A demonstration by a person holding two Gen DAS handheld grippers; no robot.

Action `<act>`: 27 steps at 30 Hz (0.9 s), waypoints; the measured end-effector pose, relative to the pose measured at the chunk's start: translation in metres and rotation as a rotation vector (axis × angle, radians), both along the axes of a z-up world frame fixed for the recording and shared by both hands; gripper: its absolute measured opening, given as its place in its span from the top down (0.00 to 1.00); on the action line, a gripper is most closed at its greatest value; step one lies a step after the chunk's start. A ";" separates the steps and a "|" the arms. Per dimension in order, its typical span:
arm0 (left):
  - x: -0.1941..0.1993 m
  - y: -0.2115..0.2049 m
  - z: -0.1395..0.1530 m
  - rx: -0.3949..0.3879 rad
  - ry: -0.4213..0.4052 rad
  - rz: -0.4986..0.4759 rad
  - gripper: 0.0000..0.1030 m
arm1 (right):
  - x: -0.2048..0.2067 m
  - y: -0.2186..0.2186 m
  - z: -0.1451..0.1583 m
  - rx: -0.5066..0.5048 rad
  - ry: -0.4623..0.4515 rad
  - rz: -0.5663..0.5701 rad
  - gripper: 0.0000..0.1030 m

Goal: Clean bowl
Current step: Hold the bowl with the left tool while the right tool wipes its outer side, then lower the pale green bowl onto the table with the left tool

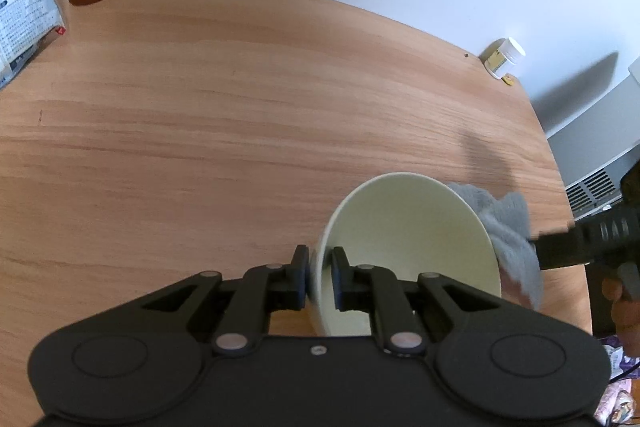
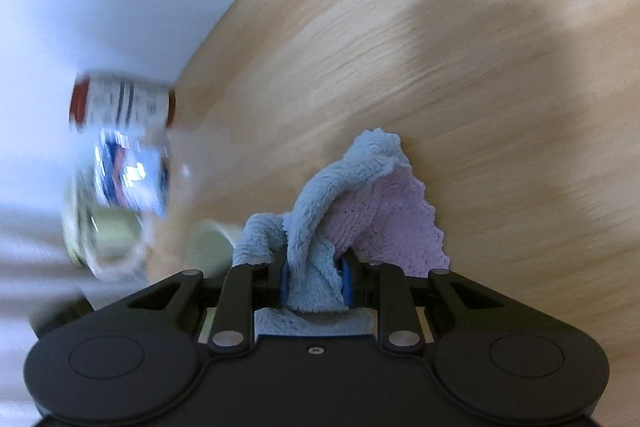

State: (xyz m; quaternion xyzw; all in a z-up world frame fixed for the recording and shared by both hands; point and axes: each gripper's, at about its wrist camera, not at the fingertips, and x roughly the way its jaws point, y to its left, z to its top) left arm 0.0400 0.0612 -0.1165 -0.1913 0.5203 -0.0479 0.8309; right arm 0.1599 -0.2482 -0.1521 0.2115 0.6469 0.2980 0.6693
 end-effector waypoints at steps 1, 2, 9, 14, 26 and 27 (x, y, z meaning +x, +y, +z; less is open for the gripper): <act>0.001 0.000 0.000 -0.001 0.004 0.001 0.89 | 0.000 0.006 0.005 -0.023 -0.044 0.060 0.74; 0.001 0.001 0.000 -0.001 0.005 0.001 0.89 | 0.000 0.012 0.011 -0.046 -0.088 0.121 0.74; 0.004 0.002 0.000 -0.028 0.030 0.047 0.87 | -0.026 0.048 0.040 -0.187 -0.360 0.452 0.74; 0.006 -0.001 0.001 -0.016 0.047 0.064 0.87 | -0.046 0.047 0.046 -0.187 -0.360 0.533 0.74; 0.002 -0.005 0.000 -0.037 0.085 0.094 0.91 | -0.075 0.069 0.048 -0.119 -0.282 0.532 0.75; 0.001 -0.006 0.000 -0.044 0.089 0.093 0.90 | -0.076 0.071 0.048 -0.110 -0.271 0.526 0.75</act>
